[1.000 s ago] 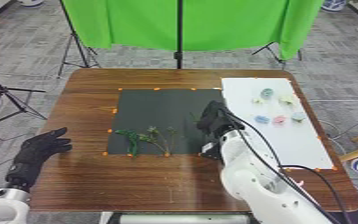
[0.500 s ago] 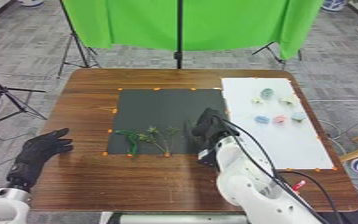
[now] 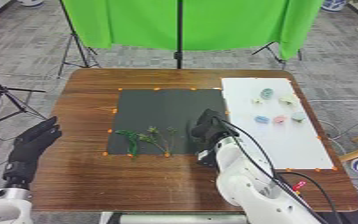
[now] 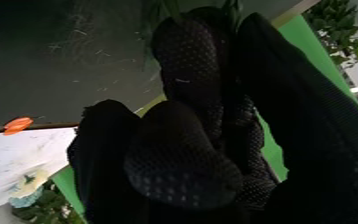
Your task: Arrange flowers
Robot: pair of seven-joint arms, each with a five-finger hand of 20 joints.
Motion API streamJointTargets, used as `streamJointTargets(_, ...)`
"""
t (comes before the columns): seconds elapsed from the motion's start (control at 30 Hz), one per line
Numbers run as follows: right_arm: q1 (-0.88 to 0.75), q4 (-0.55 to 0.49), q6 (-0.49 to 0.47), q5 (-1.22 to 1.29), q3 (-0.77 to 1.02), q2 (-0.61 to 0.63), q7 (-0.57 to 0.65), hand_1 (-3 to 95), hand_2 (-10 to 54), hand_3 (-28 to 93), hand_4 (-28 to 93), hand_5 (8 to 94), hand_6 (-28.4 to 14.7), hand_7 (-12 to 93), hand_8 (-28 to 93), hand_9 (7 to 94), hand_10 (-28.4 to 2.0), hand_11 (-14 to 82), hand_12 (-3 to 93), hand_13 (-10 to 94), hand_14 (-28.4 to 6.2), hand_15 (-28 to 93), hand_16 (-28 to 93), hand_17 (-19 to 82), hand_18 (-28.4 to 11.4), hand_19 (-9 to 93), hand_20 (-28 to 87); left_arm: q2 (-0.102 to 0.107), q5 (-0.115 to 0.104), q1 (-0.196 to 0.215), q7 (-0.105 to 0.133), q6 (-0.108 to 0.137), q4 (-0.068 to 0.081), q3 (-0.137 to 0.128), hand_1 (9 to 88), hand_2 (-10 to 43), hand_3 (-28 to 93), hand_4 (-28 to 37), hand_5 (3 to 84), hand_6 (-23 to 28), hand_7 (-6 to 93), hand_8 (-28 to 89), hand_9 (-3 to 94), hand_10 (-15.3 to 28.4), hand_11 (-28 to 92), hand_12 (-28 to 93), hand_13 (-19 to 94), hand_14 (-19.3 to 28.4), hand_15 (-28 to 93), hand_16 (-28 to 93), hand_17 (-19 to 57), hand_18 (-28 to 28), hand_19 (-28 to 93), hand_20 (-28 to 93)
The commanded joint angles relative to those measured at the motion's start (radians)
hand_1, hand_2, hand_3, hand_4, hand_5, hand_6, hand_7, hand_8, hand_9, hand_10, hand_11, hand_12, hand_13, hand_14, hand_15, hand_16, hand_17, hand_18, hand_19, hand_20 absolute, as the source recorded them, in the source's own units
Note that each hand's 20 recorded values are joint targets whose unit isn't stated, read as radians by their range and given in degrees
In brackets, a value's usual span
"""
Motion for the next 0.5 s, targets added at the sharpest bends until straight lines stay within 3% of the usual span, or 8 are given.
streamJointTargets(0.03,-0.005,0.001,-0.020,-0.017,-0.004,0.011,-0.031,50.9,-9.5,54,3,82.6,-5.8,28,19,92.5,-11.6,42.9,25.6,94,-1.0,66,22,75,-7.9,93,48,-0.015,-0.008,0.012,-0.032,-0.023,0.001,-0.011,36.0,4.5,63,-17.5,39.7,6.5,10.0,-6,36.1,12.9,21,13,33,17.0,22,0,11.2,13.0,16,22)
streamJointTargets(0.17,0.006,0.000,-0.018,-0.016,-0.011,0.029,-0.031,51.2,-9.5,53,2,81.8,-5.8,28,18,91.5,-11.7,43.0,25.8,94,-1.2,65,23,74,-8.2,93,48,-0.012,-0.006,0.007,-0.040,-0.039,0.005,-0.013,35.5,4.1,64,-17.6,40.0,6.5,9.8,-6,37.2,13.2,21,13,34,17.4,23,0,10.3,13.5,16,22)
streamJointTargets(0.5,0.019,0.002,-0.025,-0.022,-0.023,0.054,-0.041,50.6,-9.5,54,2,80.8,-5.1,29,18,90.9,-11.2,43.2,25.8,94,-1.3,63,25,73,-8.9,93,49,-0.018,-0.005,0.011,-0.048,-0.047,0.002,-0.017,35.1,4.0,63,-17.7,40.9,6.7,9.4,-5,38.5,13.4,21,13,35,18.0,24,0,10.1,13.6,16,21)
